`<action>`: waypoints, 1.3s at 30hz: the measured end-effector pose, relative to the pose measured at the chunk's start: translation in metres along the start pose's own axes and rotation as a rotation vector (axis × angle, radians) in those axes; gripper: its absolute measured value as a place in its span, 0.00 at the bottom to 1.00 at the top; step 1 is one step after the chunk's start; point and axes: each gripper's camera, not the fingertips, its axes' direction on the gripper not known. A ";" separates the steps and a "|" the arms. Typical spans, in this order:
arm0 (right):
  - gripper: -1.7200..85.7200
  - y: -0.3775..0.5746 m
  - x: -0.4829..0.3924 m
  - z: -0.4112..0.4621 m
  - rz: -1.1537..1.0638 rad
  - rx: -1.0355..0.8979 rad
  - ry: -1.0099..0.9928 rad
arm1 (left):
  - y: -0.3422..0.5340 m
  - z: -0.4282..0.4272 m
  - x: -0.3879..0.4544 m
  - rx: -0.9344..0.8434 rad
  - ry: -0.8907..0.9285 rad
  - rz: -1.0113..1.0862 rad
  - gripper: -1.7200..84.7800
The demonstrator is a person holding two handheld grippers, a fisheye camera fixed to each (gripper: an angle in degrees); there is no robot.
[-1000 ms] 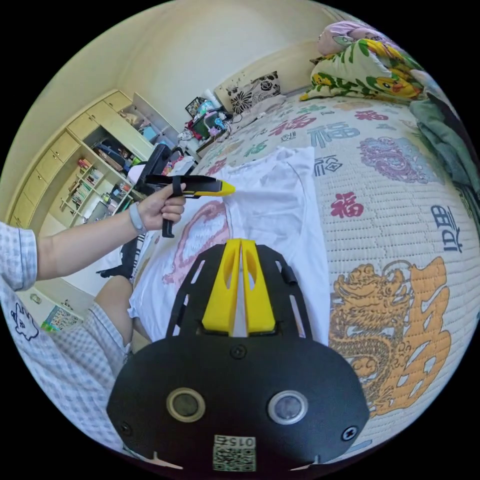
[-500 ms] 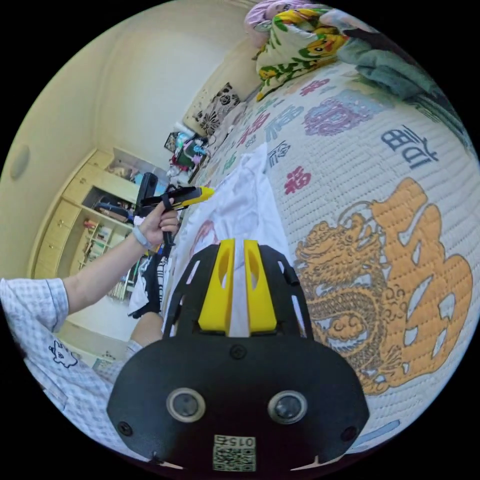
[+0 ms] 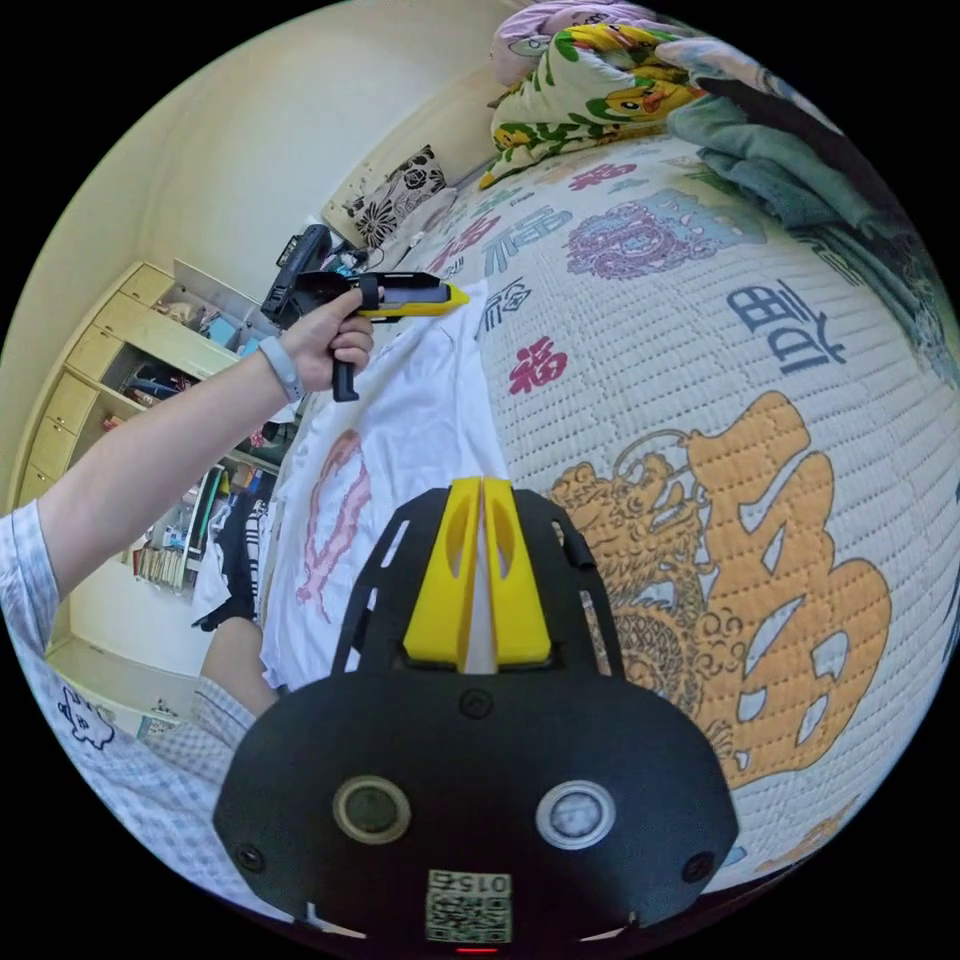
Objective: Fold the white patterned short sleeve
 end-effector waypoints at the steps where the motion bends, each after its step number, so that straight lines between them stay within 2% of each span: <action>1: 0.03 0.000 -0.002 0.003 -0.012 -0.001 0.007 | 0.001 -0.007 0.000 0.039 -0.006 0.000 0.02; 4: 0.02 -0.001 -0.010 0.013 -0.047 -0.022 0.063 | 0.001 -0.021 0.001 0.067 -0.059 -0.011 0.01; 5: 0.02 -0.001 -0.013 0.018 -0.057 -0.023 0.081 | 0.003 -0.028 0.004 0.111 -0.148 -0.025 0.01; 7: 0.02 -0.001 -0.016 0.025 -0.061 -0.021 0.089 | 0.006 -0.038 0.003 0.148 -0.162 -0.043 0.02; 12: 0.07 0.003 -0.023 0.027 -0.076 0.081 0.066 | 0.027 -0.058 -0.005 0.143 0.125 -0.068 0.09; 14: 0.09 0.003 -0.028 0.033 -0.093 0.105 0.124 | 0.040 -0.060 -0.004 0.028 0.168 -0.030 0.10; 17: 0.10 -0.004 -0.028 0.063 -0.080 -0.013 0.084 | 0.056 -0.068 0.003 -0.013 0.088 0.046 0.06; 20: 0.03 -0.005 -0.035 0.081 -0.099 -0.042 0.096 | 0.063 -0.081 0.005 -0.002 0.053 0.059 0.03; 24: 0.02 -0.004 -0.041 0.094 -0.086 -0.019 0.131 | 0.068 -0.106 0.009 0.084 0.036 0.069 0.02; 28: 0.01 -0.006 -0.049 0.121 -0.078 -0.043 0.136 | 0.079 -0.114 0.017 0.053 -0.068 0.120 0.03; 30: 0.01 -0.005 -0.058 0.134 -0.099 -0.043 0.168 | 0.087 -0.125 0.013 0.068 -0.052 0.097 0.04; 32: 0.02 -0.004 -0.067 0.150 -0.115 -0.048 0.183 | 0.100 -0.147 0.003 0.092 -0.009 0.044 0.07; 36: 0.03 -0.001 -0.070 0.168 -0.067 -0.035 0.110 | 0.139 -0.206 -0.014 0.156 -0.063 -0.014 0.09; 39: 0.04 0.007 -0.086 0.179 -0.079 0.000 0.169 | 0.197 -0.270 -0.036 0.199 -0.069 -0.036 0.09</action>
